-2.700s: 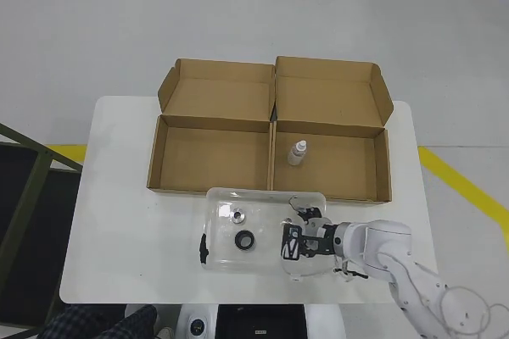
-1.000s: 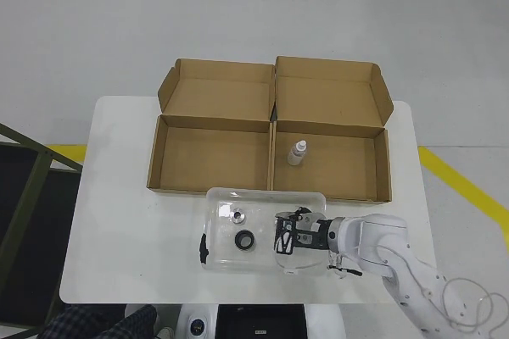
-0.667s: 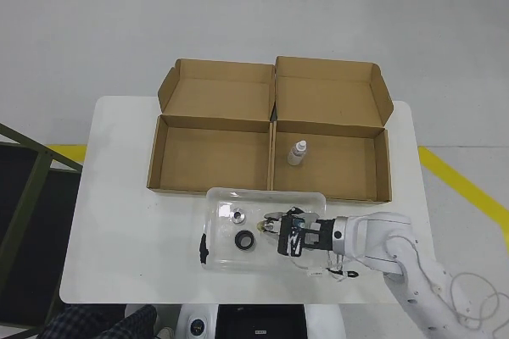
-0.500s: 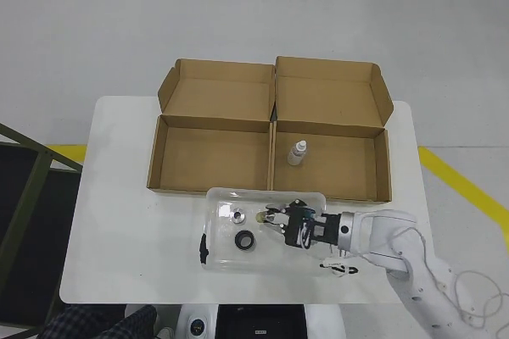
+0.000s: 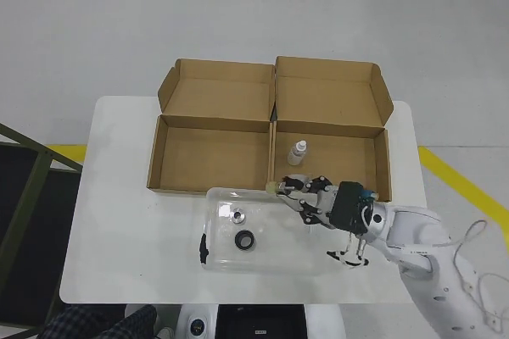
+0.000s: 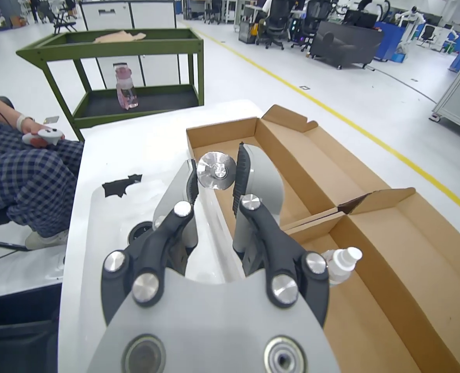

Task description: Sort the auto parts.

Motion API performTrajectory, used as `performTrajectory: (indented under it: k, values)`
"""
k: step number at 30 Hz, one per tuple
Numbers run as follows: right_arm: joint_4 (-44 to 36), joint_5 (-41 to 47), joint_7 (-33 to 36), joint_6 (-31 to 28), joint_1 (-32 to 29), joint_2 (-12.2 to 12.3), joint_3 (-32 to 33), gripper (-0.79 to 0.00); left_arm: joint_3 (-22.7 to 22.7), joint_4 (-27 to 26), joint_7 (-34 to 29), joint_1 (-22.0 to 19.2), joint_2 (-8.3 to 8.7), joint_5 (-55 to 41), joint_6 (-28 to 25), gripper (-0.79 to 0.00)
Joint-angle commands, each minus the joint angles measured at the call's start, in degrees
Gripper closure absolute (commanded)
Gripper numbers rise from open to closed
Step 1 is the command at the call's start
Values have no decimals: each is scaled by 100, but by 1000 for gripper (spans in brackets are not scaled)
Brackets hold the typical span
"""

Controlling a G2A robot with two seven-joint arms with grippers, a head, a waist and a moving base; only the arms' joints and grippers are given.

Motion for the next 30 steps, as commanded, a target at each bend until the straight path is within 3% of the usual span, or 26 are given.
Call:
performTrajectory:
  k: [1, 14, 30]
  values:
    - [-4, 117, -111, 11, -30, 2, 81, 0, 0, 0, 0, 0, 0, 0, 0, -785]
    - [-98, 741, -775, 138, -248, 0, 595, 0, 0, 0, 0, 0, 0, 0, 0, -785]
    - [-164, 635, -861, 151, -334, -21, 704, 0, 0, 0, 0, 0, 0, 0, 0, -785]
